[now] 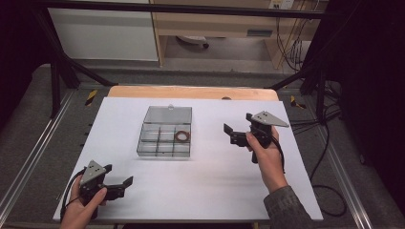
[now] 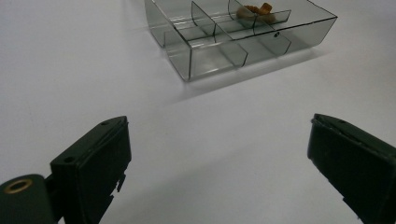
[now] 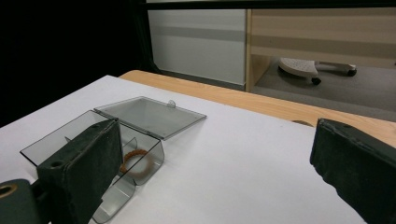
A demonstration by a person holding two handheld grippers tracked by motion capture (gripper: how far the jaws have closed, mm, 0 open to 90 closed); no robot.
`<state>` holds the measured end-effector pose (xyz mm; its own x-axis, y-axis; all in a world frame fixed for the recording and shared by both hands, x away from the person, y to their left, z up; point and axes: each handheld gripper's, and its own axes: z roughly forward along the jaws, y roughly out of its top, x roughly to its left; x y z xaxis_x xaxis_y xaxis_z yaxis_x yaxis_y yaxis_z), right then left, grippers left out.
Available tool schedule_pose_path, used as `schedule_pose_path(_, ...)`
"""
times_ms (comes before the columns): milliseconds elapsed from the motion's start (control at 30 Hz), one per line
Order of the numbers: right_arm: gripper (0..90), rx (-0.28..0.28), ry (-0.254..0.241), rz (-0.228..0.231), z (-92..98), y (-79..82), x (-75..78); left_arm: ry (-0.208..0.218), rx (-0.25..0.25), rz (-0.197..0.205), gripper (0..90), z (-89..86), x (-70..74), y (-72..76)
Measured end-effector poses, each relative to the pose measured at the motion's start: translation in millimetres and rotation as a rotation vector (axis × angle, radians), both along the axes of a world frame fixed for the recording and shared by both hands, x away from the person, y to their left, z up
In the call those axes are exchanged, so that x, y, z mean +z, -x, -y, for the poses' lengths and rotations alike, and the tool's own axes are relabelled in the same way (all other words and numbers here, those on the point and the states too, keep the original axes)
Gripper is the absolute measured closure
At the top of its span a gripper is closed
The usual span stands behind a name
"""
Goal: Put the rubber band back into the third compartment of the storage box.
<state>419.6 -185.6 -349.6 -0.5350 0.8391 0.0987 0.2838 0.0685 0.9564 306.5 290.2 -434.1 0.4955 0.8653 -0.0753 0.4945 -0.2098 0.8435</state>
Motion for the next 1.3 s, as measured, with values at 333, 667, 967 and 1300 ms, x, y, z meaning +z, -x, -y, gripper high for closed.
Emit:
schedule_pose_path(333,3.4,-0.047,-0.020,0.007,27.9,7.6,1.9,0.000,0.004,0.005,6.2,-0.3,0.1,0.3)
schedule_pose_path(667,4.2,-0.065,0.008,0.017,51.8,17.6,5.4,0.012,0.017,0.009,6.2,-2.1,0.9,0.1)
schedule_pose_path(967,5.6,-0.049,0.000,0.005,68.7,32.1,2.5,0.023,0.031,0.012,6.1,-3.5,2.1,0.5)
schedule_pose_path(1300,2.2,-0.082,-0.010,-0.010,77.0,48.9,-16.9,0.027,0.026,0.020,6.1,-3.9,2.5,1.1)
